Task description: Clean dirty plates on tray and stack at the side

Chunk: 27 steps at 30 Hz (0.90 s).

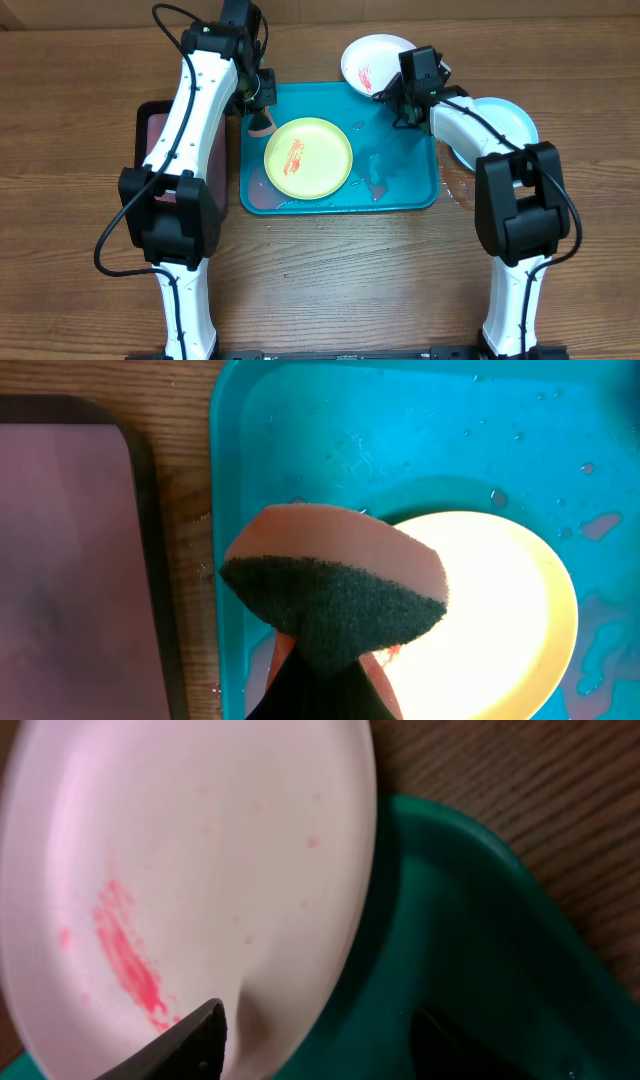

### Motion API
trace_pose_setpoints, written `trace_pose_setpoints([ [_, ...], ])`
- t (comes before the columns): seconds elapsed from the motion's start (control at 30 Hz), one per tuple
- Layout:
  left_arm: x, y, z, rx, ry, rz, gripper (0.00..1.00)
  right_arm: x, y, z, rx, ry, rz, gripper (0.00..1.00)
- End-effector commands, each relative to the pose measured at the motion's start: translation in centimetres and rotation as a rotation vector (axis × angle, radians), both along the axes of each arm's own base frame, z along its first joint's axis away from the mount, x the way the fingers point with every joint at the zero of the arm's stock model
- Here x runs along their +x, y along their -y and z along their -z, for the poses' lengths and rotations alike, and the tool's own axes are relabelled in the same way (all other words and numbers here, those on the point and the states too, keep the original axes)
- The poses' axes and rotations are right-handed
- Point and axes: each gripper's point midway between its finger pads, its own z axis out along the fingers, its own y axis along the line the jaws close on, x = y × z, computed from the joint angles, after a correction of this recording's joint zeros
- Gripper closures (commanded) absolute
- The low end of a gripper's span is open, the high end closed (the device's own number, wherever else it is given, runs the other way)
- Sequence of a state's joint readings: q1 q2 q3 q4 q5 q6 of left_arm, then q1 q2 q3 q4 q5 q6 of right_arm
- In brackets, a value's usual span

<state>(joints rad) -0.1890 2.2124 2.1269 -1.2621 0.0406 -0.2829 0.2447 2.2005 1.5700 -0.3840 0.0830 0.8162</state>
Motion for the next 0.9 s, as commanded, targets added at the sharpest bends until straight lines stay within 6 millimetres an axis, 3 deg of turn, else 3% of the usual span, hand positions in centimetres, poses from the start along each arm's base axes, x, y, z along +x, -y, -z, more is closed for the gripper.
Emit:
trace_pose_setpoints([
  [0.0,-0.1,-0.2,-0.4,-0.006,0.002,-0.013,0.96,-0.1,0.1,1.6,0.002,-0.030,0.021,0.40],
  [0.13,-0.2,-0.2,-0.4,-0.003,-0.001,-0.013,0.96,-0.8,-0.4,1.9,0.022,-0.062,0.001,0.43],
  [0.53,-0.1,-0.2,-0.4,-0.003,0.003,-0.013,0.96,-7.4,0.0,4.2,0.009,-0.352,-0.029,0.47],
  [0.67,-0.1,-0.2,-0.4,-0.003,0.004,-0.013,0.96,-7.6,-0.2,2.2,0.001,-0.333,-0.088,0.49],
  [0.87,-0.1,-0.2,-0.4,-0.004,0.003,-0.013,0.96,-8.2,0.1,-3.6,-0.020,-0.265,-0.150,0.43],
])
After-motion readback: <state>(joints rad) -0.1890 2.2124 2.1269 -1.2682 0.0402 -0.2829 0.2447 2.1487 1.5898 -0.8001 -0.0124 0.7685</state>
